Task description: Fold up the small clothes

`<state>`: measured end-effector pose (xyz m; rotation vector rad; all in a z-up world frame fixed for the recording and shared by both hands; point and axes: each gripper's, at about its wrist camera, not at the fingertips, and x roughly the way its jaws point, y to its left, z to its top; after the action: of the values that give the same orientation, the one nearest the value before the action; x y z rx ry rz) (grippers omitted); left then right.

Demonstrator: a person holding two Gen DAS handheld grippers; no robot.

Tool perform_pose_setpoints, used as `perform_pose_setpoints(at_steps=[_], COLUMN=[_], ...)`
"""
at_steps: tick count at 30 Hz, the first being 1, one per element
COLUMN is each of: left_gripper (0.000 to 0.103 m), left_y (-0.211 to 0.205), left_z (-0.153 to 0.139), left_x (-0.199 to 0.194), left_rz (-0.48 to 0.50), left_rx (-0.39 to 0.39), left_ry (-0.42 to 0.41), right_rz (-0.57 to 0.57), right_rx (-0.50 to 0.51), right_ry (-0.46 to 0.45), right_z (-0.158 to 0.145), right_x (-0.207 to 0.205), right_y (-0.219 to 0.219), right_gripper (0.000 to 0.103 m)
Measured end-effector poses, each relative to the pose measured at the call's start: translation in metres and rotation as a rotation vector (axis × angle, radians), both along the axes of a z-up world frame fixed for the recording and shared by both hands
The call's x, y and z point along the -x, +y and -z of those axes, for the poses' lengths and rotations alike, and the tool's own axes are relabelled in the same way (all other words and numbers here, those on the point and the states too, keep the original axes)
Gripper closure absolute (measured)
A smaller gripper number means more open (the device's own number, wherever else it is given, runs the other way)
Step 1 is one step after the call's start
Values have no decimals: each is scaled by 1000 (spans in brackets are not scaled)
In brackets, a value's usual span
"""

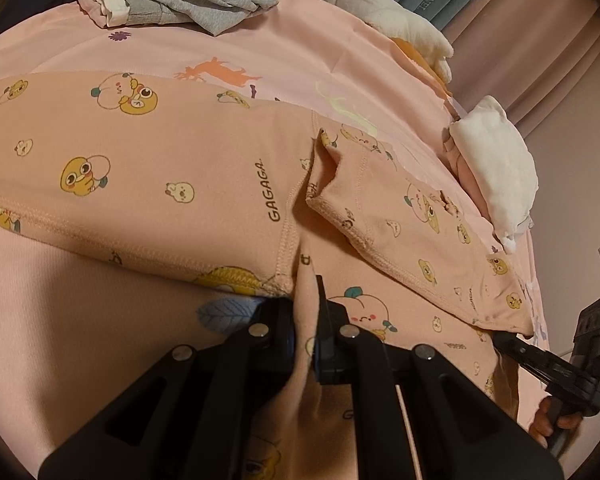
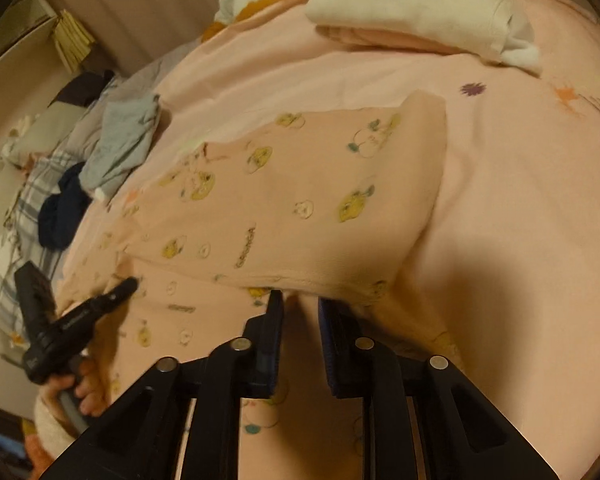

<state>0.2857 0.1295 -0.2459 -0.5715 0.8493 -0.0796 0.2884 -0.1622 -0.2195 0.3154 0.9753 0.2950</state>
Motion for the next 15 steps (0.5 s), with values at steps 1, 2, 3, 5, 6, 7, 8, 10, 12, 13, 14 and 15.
perform_pose_setpoints(at_steps=[1,2,3,5,6,7,8,10,12,13,14,15], left_gripper=[94,94,94,94,94,94,94,94,94,94,94,94], left_y=[0,1,1,1,1,1,1,1,2,2,2,2], left_z=[0,0,0,0,0,0,0,0,0,0,0,0], left_x=[0,0,0,0,0,0,0,1,1,1,1,1], left_rz=[0,0,0,0,0,0,0,0,0,0,0,0], left_rx=[2,2,2,3,3,3,4,8,10,9,9,9], left_ry=[0,-1,-1,-1,-1,-1,-1,-1,-2,-2,-2,-2], right_rz=[41,69,82,141,173,199,227,276,318,324,322,315], right_rx=[37,15,-35,-60,-19,18,25,-19,-31,-33,-41,-41], right_ry=[-10,-11,-8,-30,-54,-69,-80,-105,-94,-84,-74,-70], right_z=[1,4,5,6,5,4,3,3,8,11,14,13], right_x=[2,0,1,-1,-1,-1,-2,3,8,10,13,16], right_y=[-5,-12,-19,-33,-35,-38,-42,-53,-62,-64,-66,-67], right_gripper=[84,87,87,87,90,94,96,100,103,103,103,103])
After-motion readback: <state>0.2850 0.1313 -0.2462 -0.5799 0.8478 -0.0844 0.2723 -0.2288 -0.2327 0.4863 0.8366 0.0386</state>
